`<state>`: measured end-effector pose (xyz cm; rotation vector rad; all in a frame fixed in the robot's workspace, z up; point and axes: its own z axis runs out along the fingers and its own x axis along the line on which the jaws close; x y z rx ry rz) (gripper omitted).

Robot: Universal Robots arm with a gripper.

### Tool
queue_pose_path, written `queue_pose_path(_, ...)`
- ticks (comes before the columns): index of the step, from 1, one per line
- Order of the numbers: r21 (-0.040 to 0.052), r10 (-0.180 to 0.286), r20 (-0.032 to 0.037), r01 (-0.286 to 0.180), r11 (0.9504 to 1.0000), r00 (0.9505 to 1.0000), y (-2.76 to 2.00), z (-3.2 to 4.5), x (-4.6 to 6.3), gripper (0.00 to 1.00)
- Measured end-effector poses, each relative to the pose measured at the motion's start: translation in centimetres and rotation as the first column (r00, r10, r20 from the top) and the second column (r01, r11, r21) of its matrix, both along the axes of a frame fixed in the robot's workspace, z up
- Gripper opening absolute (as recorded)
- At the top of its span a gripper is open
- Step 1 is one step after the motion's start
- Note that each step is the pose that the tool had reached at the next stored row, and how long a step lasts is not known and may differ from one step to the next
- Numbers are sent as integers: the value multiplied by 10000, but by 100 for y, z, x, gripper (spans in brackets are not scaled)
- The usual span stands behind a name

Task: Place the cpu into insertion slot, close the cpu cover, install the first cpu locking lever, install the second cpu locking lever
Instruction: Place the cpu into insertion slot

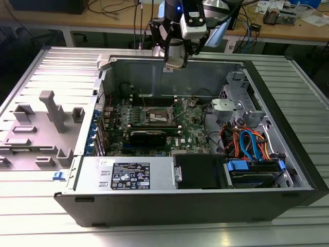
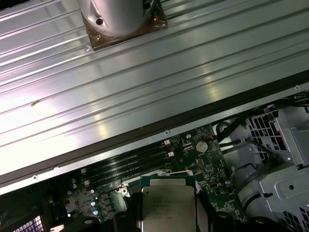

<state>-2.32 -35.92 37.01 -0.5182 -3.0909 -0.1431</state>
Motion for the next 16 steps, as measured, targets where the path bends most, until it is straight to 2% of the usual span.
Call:
queue_pose_path(12,0,-59,0,59,10000,10000,0,0,0,54)
queue_pose_path(16,0,-388,0,388,9992,9992,0,-2,0,54)
